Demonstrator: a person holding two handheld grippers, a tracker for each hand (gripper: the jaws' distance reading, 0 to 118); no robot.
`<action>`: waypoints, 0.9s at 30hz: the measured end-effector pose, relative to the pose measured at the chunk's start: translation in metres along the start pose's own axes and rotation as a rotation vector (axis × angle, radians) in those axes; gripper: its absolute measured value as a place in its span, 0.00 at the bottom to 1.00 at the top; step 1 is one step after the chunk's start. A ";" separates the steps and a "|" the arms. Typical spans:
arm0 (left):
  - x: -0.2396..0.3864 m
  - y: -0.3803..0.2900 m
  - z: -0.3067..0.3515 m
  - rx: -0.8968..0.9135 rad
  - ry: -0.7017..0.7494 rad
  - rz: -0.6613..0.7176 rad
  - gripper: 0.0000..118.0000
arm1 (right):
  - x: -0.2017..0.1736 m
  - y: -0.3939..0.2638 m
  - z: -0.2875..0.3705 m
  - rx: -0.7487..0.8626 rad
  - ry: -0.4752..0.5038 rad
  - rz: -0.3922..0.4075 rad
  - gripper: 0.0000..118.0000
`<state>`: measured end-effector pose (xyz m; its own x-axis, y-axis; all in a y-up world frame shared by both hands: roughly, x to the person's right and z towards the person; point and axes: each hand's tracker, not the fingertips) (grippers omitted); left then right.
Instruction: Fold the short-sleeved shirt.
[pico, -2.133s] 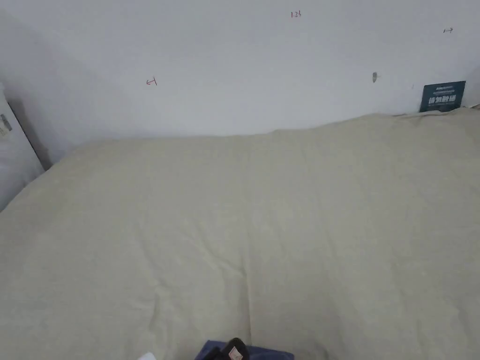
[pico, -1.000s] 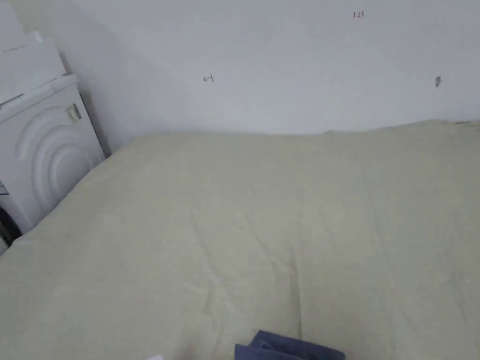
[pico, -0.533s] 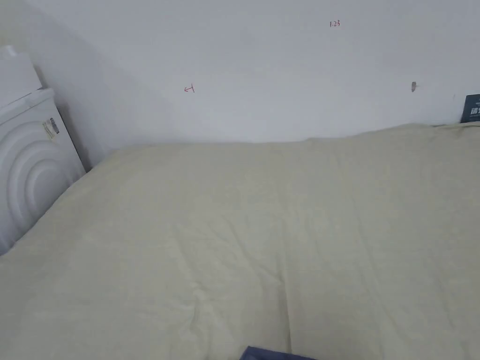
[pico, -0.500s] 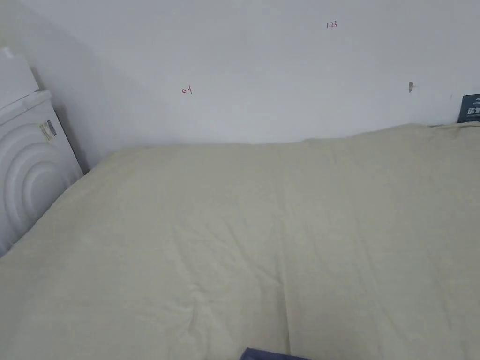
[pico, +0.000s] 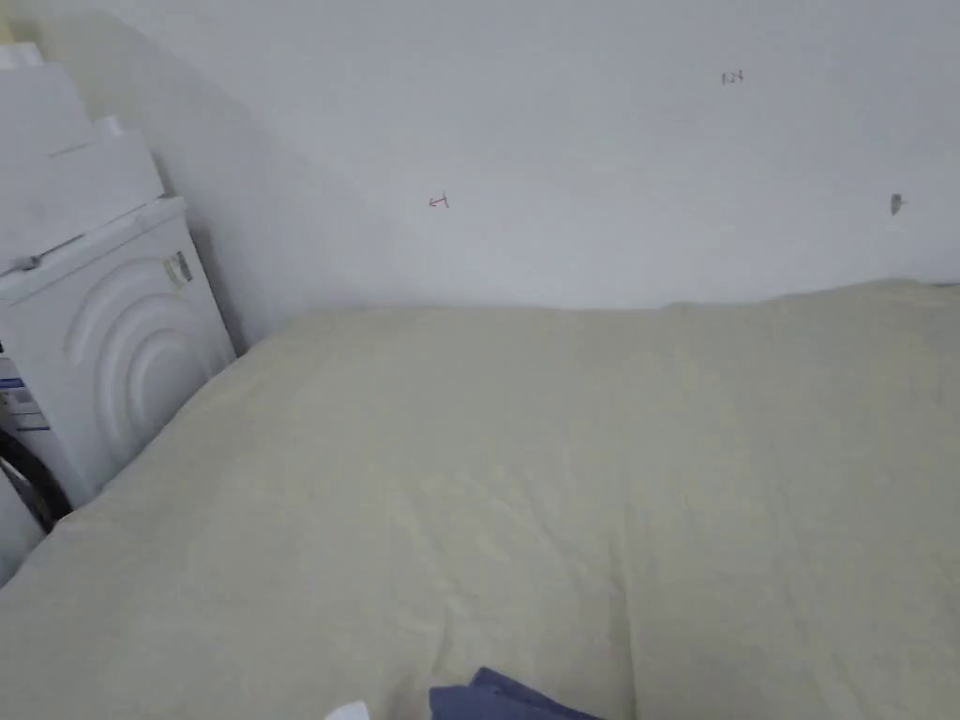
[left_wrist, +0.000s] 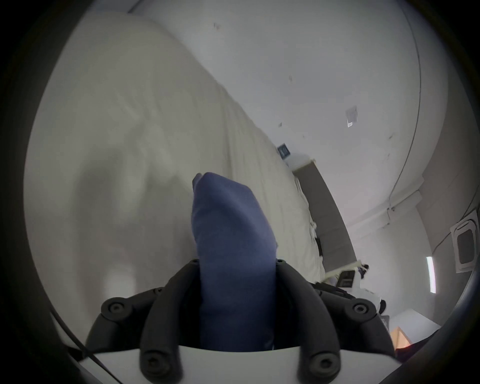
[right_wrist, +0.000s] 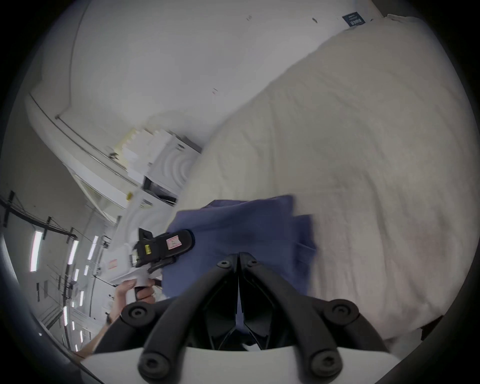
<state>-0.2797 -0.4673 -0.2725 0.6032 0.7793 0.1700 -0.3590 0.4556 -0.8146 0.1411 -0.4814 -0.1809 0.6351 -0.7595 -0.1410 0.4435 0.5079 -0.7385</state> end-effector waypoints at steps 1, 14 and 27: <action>-0.006 0.014 0.020 0.022 0.043 -0.019 0.27 | -0.003 0.001 0.007 -0.006 -0.003 0.005 0.01; -0.160 0.157 0.137 0.086 0.329 0.077 0.30 | 0.006 -0.001 0.031 -0.042 -0.188 -0.009 0.01; -0.085 0.112 0.269 0.320 0.733 -0.076 0.68 | -0.017 0.020 0.082 0.018 -0.299 0.243 0.01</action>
<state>-0.5627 -0.3662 -0.2289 0.9083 0.3111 -0.2796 -0.4183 0.6836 -0.5982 0.1909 -0.4249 -0.1396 0.8786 -0.4648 -0.1100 0.2662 0.6677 -0.6952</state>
